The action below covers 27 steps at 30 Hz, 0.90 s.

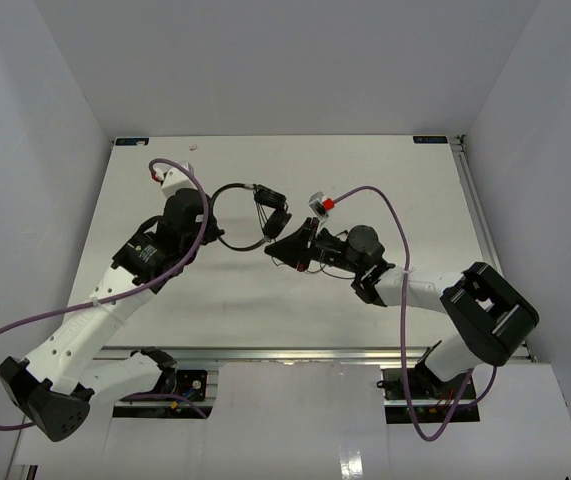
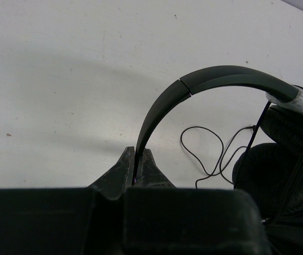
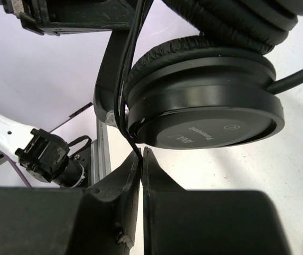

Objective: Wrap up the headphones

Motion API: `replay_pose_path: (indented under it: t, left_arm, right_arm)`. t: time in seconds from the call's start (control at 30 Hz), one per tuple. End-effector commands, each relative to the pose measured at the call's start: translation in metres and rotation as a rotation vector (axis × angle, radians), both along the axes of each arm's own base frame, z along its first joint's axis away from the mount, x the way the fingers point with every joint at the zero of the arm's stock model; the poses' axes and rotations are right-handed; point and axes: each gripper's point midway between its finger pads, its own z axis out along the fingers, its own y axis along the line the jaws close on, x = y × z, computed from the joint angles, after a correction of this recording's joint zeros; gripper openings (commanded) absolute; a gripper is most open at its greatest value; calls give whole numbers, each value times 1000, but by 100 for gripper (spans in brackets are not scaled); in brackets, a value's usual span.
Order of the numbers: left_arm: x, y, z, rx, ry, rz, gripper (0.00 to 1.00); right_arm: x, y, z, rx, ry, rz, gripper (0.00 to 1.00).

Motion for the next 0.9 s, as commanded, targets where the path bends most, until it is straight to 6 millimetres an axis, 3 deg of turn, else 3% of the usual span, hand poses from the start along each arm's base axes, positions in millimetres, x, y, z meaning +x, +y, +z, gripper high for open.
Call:
replay_pose_path:
  t: [0.0,0.3,0.6,0.73,0.87]
  left_arm:
    - [6,1,61,-199,-187,66,0]
    - [4,9,60,-187,-185,102,0]
    - [6,2,57,-172,-135,82,0]
    - [6,3,57,-173,-129,89,0]
    - [4,2,64,-191,-139,80,0]
  right_arm:
    - [12,5,-14,-59,30,-44,8]
    - [18,14,-5,-37,28,-35,10]
    - [29,18,-6,-29,10,-65,11]
    - [34,20,4,-16,-18,-80,10]
    - [38,24,12,-7,-62,-75,19]
